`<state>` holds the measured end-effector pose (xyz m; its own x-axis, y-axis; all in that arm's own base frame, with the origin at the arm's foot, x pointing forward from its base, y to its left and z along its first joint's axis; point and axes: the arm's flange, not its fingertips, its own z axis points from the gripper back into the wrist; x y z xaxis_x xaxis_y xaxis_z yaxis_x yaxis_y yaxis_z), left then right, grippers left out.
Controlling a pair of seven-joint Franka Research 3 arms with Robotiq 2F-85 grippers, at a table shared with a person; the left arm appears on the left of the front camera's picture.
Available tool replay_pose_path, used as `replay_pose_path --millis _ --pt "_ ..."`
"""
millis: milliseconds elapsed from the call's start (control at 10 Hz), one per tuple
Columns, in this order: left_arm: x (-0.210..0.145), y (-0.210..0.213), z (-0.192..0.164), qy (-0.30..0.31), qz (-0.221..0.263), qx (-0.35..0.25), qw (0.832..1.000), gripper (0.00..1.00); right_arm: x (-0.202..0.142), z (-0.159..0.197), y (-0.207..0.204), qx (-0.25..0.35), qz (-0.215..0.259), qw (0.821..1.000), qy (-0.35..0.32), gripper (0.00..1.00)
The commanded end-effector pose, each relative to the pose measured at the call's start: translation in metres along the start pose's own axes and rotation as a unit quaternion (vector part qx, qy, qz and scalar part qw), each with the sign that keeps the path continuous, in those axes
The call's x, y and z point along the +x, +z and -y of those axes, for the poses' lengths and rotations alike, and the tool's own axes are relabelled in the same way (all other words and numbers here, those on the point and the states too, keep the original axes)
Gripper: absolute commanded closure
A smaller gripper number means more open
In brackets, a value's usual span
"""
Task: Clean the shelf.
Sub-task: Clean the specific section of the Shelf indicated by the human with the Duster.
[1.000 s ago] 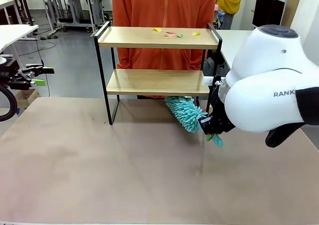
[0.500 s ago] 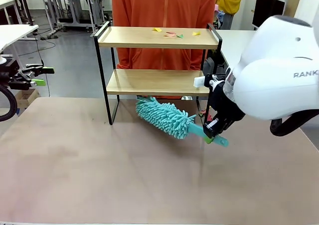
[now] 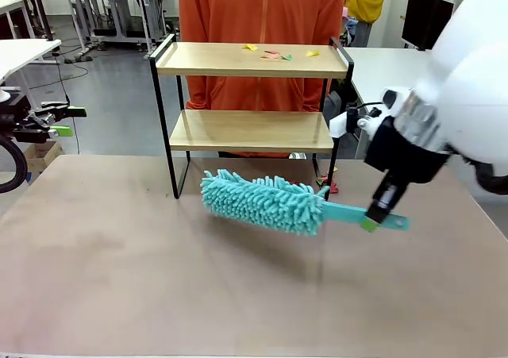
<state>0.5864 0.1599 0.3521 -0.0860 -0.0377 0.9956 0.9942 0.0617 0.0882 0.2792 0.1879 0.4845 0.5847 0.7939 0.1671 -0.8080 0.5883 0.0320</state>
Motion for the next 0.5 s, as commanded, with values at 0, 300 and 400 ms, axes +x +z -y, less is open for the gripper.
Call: replay_pose_path --millis 0,300,400 --pt "0.002 0.001 0.0 -0.001 0.0 -0.001 1.0 0.0 -0.103 -0.029 -0.032 -0.019 -0.009 0.999 0.04 0.87" --pt "0.002 0.001 0.0 -0.001 0.0 -0.001 1.0 0.0 -0.161 -0.03 -0.028 -0.008 -0.069 0.997 0.033 0.87" --pt "0.002 0.001 0.0 -0.001 0.0 -0.001 1.0 0.0 -0.174 -0.034 -0.035 -0.002 -0.084 0.995 0.046 0.87"
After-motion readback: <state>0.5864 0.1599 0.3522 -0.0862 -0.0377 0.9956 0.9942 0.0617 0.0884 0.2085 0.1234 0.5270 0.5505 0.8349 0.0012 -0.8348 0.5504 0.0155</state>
